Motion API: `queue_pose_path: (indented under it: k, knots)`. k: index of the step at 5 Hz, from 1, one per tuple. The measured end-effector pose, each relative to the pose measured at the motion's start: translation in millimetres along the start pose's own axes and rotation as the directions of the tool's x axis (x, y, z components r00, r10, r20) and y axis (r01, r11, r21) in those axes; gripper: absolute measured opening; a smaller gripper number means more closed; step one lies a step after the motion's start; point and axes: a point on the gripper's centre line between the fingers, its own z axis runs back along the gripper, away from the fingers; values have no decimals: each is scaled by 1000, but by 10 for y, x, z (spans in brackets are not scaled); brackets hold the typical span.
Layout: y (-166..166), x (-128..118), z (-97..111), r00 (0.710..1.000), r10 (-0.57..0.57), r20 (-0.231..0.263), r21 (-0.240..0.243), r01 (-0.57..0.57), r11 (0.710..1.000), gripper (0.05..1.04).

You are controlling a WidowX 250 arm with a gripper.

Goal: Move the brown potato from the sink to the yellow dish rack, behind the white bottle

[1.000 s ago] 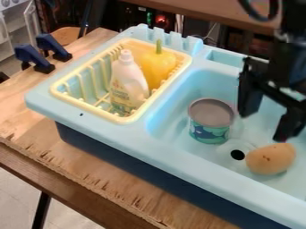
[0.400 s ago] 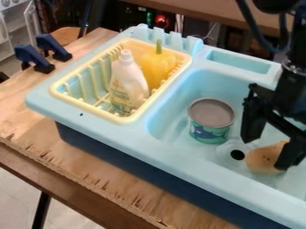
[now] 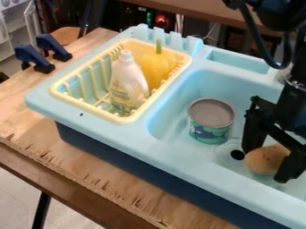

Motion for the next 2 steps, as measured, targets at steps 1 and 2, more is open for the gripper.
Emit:
queue_pose_path:
  k: [1, 2]
  knots:
    - [-10, 37, -34, 1000, 3, 14, 0, -3, 1000, 731]
    - [-17, 61, -34, 1000, 10, 29, 3, -10, 1000, 569]
